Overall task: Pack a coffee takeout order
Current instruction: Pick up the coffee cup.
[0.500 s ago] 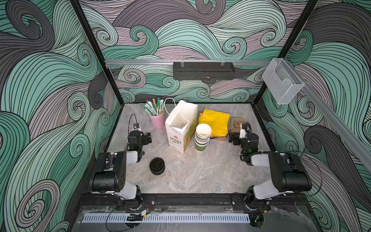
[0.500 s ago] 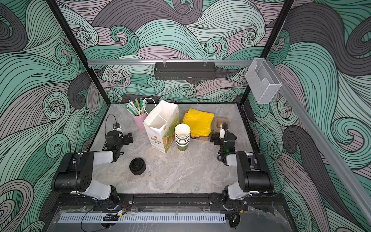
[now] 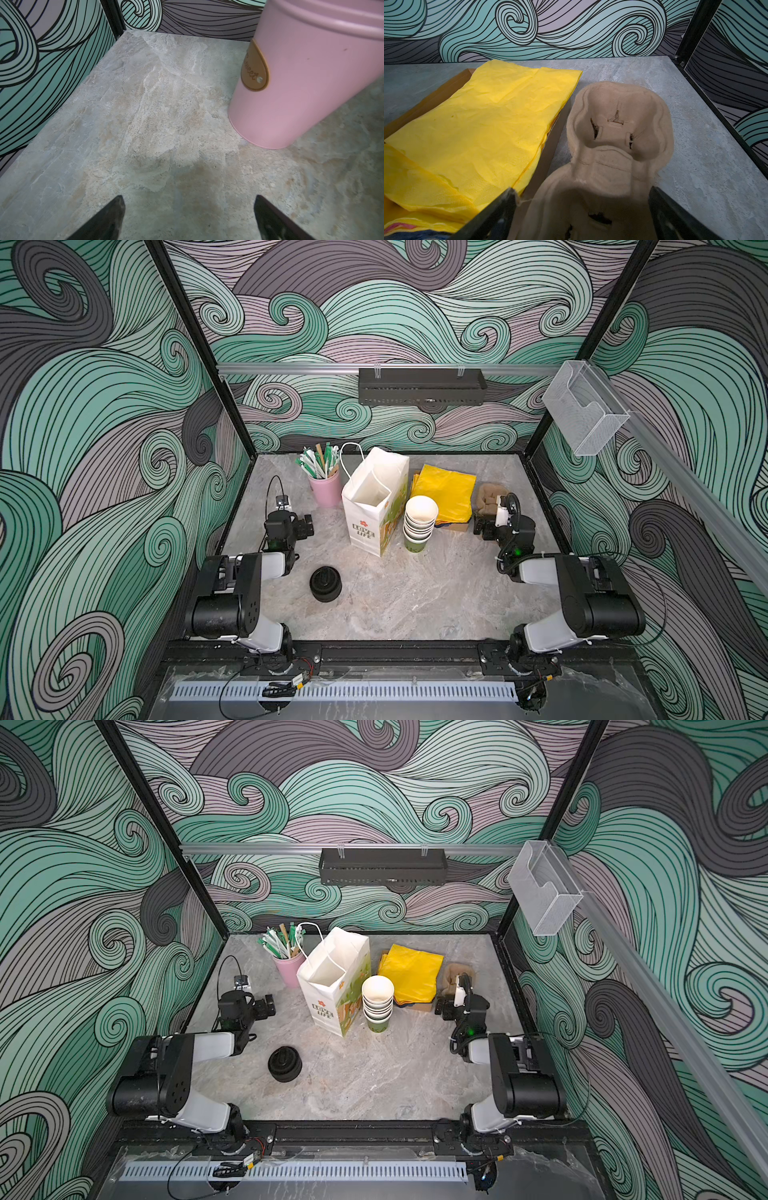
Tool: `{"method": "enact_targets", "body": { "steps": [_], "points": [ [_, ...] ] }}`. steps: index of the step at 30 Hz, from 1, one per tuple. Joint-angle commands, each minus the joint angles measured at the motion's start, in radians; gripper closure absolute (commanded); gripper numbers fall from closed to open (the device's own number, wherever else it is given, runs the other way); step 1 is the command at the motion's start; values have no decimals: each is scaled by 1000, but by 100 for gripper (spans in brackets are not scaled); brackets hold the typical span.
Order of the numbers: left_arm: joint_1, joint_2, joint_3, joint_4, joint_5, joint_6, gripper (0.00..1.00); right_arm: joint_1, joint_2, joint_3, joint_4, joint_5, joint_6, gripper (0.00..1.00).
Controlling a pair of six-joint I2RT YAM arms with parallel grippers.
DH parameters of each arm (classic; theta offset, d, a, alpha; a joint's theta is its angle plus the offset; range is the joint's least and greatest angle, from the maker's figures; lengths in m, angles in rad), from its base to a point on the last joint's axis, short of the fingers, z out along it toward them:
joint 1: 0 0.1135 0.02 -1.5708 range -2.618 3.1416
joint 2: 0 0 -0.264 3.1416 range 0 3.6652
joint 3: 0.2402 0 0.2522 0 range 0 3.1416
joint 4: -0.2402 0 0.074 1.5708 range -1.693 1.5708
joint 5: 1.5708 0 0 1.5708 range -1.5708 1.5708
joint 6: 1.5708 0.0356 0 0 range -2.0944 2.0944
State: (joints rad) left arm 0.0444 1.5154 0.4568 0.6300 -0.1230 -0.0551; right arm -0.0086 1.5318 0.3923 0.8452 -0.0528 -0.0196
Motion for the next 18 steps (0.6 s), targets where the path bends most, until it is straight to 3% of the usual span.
{"method": "enact_targets", "body": {
  "steps": [1, 15, 18],
  "points": [
    [-5, 9, 26, 17, -4, 10, 1, 6, 4, 16, -8, 7, -12, 1],
    [-5, 7, 25, 19, -5, 9, 1, 3, 2, 15, -7, 6, -9, 1],
    [-5, -41, 16, 20, -21, 24, 1, 0, -45, 30, -58, 62, 18, 2]
  ]
}}
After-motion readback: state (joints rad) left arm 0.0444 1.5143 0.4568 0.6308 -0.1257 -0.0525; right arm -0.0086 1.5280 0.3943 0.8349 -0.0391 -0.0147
